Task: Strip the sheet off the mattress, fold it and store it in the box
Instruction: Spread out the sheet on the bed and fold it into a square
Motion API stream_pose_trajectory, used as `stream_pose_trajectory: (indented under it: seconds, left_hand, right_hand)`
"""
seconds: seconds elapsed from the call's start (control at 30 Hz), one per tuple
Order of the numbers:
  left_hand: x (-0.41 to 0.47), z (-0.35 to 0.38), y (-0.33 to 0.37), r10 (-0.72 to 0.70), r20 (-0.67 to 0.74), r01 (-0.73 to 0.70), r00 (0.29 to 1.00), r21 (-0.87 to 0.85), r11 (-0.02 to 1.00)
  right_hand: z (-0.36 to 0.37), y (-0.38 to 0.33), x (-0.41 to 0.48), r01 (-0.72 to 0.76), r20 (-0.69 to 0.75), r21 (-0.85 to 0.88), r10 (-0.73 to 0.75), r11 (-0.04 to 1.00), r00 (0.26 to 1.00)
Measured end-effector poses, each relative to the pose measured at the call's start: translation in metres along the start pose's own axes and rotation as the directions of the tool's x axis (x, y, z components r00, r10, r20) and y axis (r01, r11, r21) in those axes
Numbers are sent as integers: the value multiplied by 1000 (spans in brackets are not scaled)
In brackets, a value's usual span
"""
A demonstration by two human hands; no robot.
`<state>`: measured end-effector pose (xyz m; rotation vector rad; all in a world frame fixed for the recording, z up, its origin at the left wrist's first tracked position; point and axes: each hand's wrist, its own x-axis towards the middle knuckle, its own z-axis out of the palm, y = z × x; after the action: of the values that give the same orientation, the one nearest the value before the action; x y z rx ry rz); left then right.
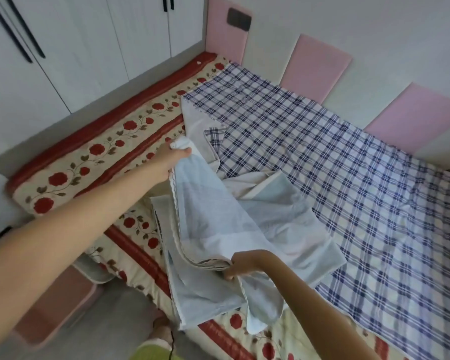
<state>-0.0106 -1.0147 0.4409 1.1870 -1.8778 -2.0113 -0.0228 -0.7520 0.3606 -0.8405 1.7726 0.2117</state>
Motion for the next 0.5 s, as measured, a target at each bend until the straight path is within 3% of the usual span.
stream_pose_trajectory:
  seconds: [0.13, 0.23, 0.37, 0.5]
  left_hand:
    - [-3, -12, -23, 122, 210, -153, 970, 136, 979]
    - [16, -17, -31, 99, 289, -217, 952, 412, 885]
    - [42, -9, -24, -158, 460, -292, 874, 757, 585]
    - [46, 24, 8, -512, 442, -250, 736, 881, 402]
  right_hand:
    - [-7, -14, 37, -87, -86, 65, 93, 994, 992]
    - [2, -8, 43, -189, -109, 159, 208, 969, 972]
    - [20, 14, 28, -261, 160, 292, 222, 920, 962]
    - [39, 47, 10, -356, 452, 468, 127, 809, 883]
